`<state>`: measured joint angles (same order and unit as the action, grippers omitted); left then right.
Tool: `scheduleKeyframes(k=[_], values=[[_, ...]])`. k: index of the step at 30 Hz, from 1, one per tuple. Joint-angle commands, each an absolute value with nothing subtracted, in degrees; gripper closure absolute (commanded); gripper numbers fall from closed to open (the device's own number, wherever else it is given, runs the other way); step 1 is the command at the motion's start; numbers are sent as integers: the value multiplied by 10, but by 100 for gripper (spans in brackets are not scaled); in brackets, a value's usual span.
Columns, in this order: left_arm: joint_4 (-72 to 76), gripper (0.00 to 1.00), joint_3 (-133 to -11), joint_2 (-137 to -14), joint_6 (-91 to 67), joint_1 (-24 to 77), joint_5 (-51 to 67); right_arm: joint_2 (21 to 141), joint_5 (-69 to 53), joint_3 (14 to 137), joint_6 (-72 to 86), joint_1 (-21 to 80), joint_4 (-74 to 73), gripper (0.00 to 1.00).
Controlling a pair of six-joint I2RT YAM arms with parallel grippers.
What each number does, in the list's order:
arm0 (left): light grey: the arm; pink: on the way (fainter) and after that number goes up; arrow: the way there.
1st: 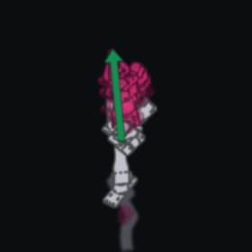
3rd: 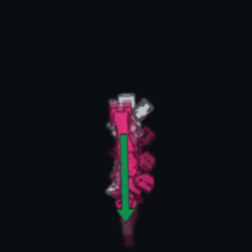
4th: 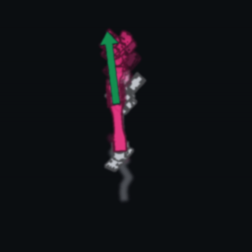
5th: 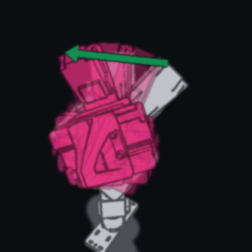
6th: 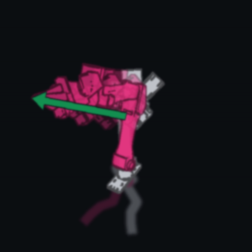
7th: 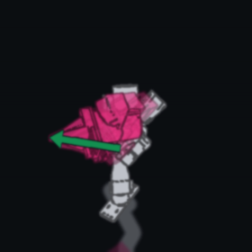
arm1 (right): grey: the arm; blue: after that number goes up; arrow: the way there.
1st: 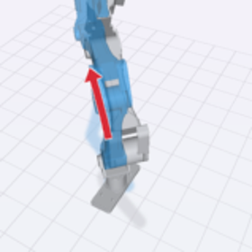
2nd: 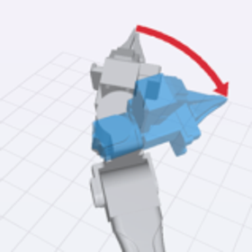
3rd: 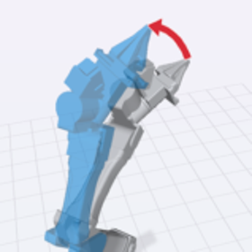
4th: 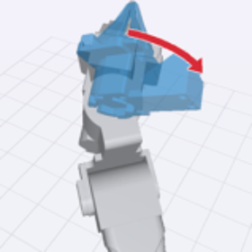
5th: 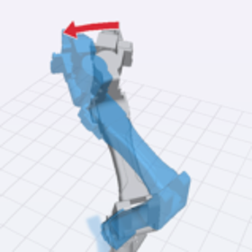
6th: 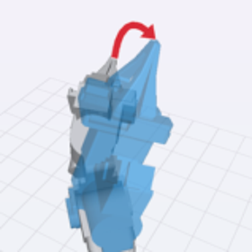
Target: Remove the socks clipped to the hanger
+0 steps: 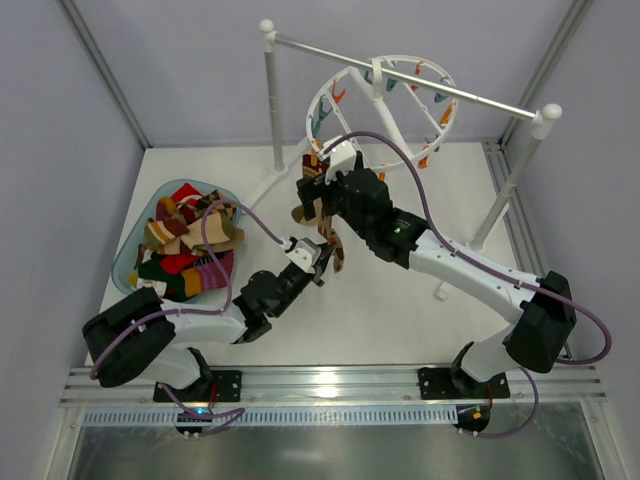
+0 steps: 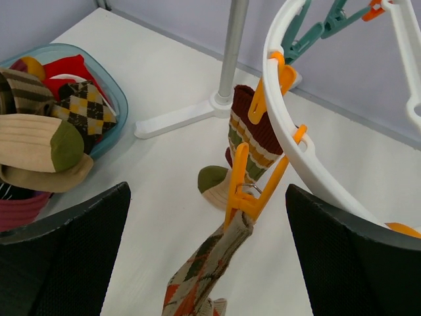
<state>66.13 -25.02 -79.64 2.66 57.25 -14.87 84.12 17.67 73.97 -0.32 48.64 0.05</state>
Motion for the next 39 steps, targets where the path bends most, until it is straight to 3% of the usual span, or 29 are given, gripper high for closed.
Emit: scheduleKeyframes(k=[1,6,10,13,26,29,31,35,38,39], values=[[693,100,-244,-780,41,575,-139,839,250,773,-4,497,4,1],[699,100,-239,-776,40,575,-135,855,303,786,-6,500,-10,3],[701,100,-236,-774,40,575,-132,868,322,798,-10,500,-14,17],[703,100,-234,-773,40,575,-130,876,330,806,-11,501,-21,22],[711,100,-229,-772,36,575,-126,896,397,824,-11,500,-50,28],[712,100,-229,-771,36,575,-127,903,417,831,-14,500,-47,36],[713,100,-229,-771,36,575,-126,914,435,840,-17,500,-51,49],[715,100,-227,-771,35,575,-123,931,453,857,-18,500,-61,63],[715,100,-225,-769,36,575,-125,937,462,861,-21,500,-60,80],[715,100,-225,-768,36,575,-126,937,462,860,-21,500,-58,90]])
